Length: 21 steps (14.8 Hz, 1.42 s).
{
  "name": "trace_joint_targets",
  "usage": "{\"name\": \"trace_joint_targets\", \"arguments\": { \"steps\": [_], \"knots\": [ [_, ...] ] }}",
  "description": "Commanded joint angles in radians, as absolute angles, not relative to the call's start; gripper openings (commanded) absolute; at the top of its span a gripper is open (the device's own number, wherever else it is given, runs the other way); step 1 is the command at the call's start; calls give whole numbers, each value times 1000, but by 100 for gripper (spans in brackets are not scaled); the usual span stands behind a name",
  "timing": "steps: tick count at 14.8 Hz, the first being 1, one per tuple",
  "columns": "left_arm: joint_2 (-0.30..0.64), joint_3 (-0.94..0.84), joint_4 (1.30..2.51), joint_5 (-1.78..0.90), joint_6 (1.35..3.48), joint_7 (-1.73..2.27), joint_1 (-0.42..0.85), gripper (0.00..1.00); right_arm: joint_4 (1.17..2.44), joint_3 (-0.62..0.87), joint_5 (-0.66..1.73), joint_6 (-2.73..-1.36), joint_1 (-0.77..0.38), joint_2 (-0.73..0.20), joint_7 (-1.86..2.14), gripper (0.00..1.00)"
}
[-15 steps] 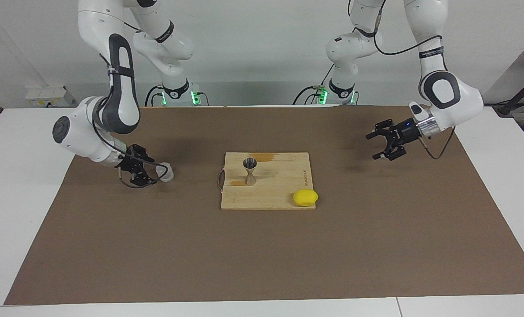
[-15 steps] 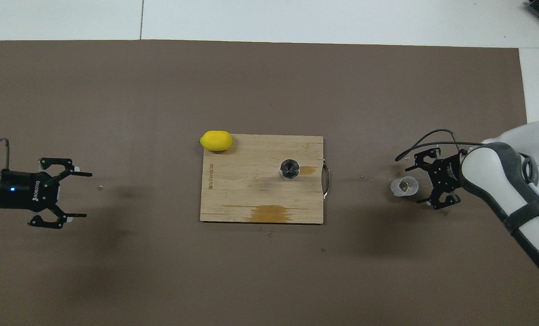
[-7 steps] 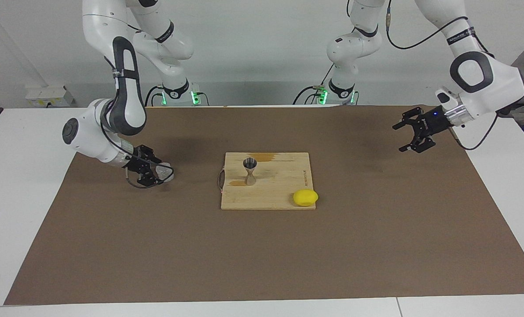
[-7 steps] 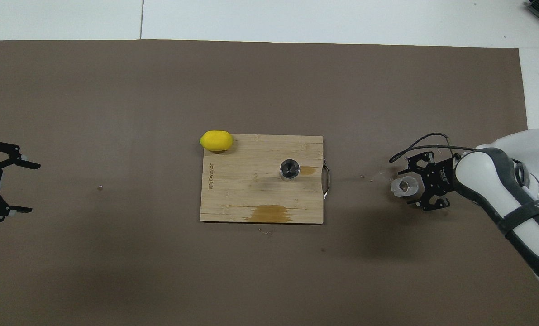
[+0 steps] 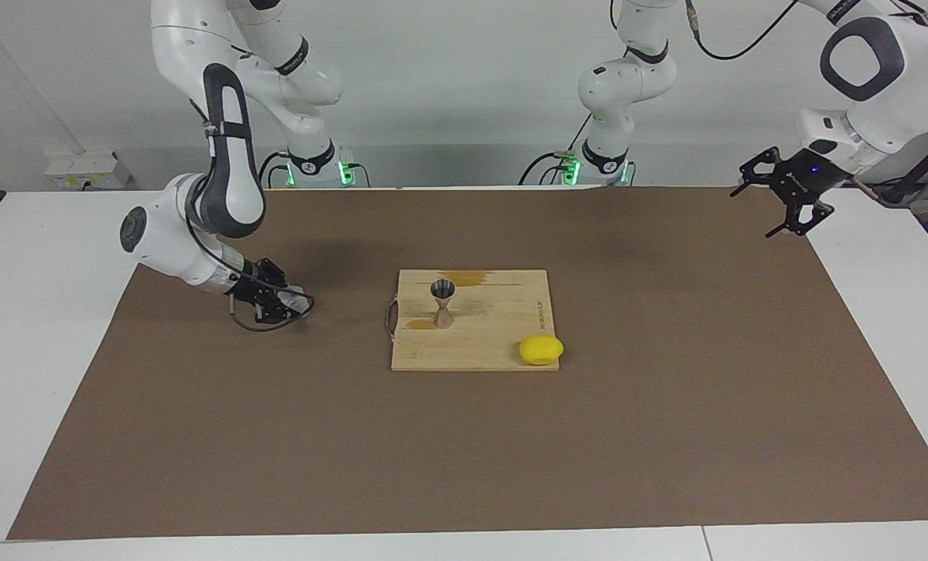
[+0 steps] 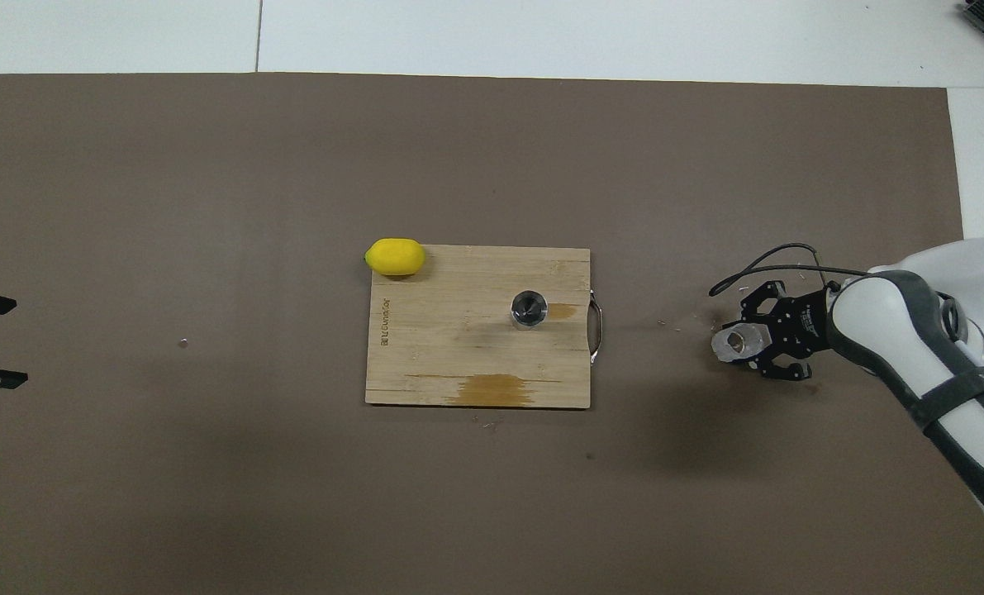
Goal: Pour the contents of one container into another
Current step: 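Grasp the clear plastic cup with the right gripper and lift it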
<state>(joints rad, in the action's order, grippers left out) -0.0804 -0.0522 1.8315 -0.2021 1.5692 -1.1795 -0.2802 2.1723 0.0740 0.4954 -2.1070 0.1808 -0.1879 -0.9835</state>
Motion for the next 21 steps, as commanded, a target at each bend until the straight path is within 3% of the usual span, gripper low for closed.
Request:
{"name": "trace_joint_targets", "arguments": {
  "steps": [1, 5, 8, 11, 21],
  "knots": [
    [-112, -48, 1836, -125, 1572, -999, -252, 100, 2177, 78, 525, -2098, 150, -137, -1017, 0],
    [-140, -46, 1887, -58, 1676, -977, -253, 100, 2135, 78, 514, -2117, 20, -118, -1202, 0],
    [-123, -49, 1852, -13, 1701, -771, -229, 100, 2088, 77, 486, -2141, -82, -130, -1356, 0],
    [-123, -51, 1852, -11, 1703, -426, -183, 100, 2014, 78, 378, -2164, -165, -161, -1552, 0],
    [-123, -78, 1761, 6, 1622, -209, -144, 100, 1809, 78, -18, -2074, -388, -213, -1907, 0]
  ]
}}
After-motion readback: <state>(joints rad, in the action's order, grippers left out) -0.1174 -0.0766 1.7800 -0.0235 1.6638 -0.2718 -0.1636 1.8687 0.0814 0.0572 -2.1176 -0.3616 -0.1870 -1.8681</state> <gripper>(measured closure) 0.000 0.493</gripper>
